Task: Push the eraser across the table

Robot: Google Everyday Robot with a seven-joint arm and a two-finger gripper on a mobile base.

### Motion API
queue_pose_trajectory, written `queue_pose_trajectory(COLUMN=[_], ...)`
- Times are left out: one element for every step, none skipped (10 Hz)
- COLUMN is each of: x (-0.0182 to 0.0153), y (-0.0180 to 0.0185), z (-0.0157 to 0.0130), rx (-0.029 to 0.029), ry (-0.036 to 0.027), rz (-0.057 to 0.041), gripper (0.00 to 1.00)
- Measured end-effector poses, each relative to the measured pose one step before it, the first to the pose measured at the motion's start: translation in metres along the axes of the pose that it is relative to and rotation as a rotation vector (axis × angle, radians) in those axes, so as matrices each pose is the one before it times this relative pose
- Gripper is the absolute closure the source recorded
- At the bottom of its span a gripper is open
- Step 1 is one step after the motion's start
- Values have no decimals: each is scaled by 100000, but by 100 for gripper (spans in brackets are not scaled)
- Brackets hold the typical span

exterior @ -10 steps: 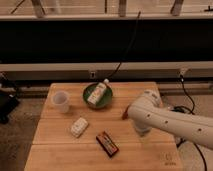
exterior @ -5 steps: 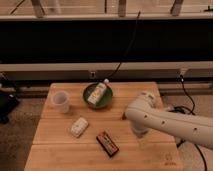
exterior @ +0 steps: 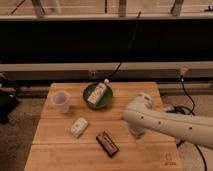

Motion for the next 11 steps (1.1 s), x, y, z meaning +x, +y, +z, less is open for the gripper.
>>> queue_pose_trajectory(x=[-114, -365, -97, -61, -203, 69, 127, -40, 10, -131, -686], y=[-36, -73, 47, -2, 24, 86, 172, -27, 4, 255, 148], z=[132, 277, 205, 140, 332, 292, 464, 334, 469, 589, 1008], rx=[-80, -252, -317, -91, -325, -132, -366, 75, 206, -486, -596], ry=[-35, -297, -126, -20, -309, -52, -56, -233, 12, 359, 654], rz=[-224, -583, -156, -112, -350, -79, -417, -710, -936, -1206, -2068], gripper=[33, 45, 55, 62, 75, 83, 92, 96, 97, 97, 97])
